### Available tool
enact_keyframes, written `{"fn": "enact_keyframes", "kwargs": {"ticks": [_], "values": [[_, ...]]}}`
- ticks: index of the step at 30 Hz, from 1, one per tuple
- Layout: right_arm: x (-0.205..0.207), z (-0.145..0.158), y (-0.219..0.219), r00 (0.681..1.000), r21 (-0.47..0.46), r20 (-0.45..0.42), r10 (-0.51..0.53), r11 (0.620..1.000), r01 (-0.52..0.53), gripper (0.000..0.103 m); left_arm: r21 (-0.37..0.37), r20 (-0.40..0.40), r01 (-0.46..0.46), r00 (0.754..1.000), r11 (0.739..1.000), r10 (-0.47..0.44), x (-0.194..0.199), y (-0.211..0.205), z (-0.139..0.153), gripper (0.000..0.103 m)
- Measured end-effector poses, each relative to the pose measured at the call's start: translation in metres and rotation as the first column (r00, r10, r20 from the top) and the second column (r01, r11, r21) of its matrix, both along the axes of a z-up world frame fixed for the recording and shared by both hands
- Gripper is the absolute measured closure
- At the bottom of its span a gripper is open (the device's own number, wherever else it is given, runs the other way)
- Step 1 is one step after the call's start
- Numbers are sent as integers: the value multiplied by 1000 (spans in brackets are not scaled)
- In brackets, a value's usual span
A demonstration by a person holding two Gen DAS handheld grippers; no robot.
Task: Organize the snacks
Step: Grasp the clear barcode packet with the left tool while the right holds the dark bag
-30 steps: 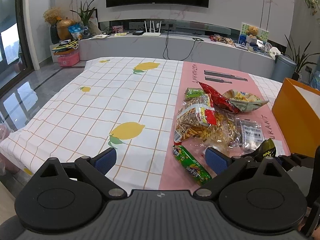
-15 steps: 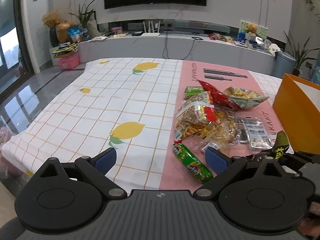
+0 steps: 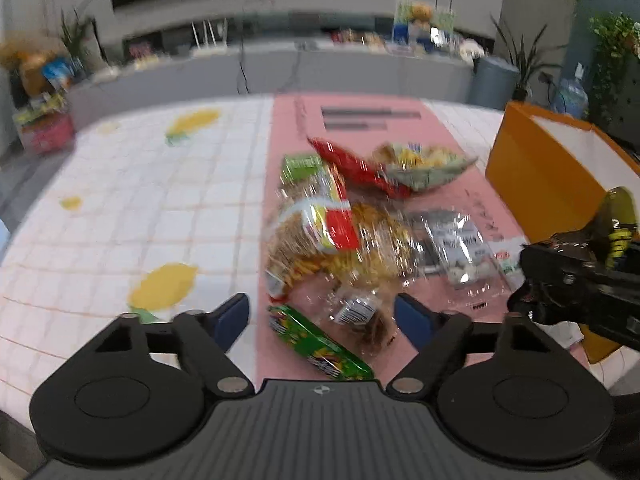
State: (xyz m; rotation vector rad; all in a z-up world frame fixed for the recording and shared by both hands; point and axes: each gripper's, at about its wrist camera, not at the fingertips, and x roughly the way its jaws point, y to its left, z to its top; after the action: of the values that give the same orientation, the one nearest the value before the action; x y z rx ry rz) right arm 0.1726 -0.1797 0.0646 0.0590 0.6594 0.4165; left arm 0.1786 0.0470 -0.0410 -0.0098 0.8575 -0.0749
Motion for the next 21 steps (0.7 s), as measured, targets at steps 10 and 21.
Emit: {"fn": "enact_keyframes", "kwargs": {"ticks": [10,21], "values": [[-3,-4,2,1000,-2,-28,12,1000,-12,65,-73,-79,-26,997,997,20,24,-6,-21,17],[-4,-5,2,999,2,-35,-4,1000,4,67,17,-55,39,998,999,-38,22,-20,-14,34]]}}
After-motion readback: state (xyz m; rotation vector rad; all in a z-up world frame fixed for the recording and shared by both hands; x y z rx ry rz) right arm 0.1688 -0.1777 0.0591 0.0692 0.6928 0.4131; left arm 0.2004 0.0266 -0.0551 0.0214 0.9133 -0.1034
